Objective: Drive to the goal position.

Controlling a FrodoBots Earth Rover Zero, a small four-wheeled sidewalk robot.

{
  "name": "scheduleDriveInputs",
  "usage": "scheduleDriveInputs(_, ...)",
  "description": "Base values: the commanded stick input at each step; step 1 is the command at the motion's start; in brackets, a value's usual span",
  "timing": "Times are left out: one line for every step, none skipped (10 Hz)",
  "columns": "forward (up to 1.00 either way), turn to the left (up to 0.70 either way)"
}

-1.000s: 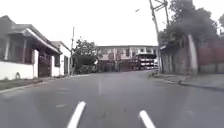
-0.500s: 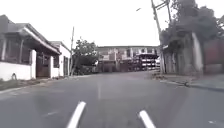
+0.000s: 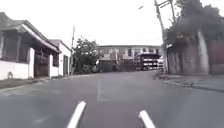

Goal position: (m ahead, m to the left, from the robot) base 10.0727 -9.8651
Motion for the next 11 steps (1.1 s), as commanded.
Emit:
scheduleDriveInputs(0.70,0.00)
scheduleDriveInputs(0.70,0.00)
scheduleDriveInputs(0.70,0.00)
scheduleDriveInputs(0.70,0.00)
scheduleDriveInputs(0.70,0.00)
scheduleDriveInputs(0.70,0.00)
scheduleDriveInputs(0.70,0.00)
scheduleDriveInputs(0.70,0.00)
scheduleDriveInputs(0.70,0.00)
scheduleDriveInputs(0.70,0.00)
scheduleDriveInputs(0.70,0.00)
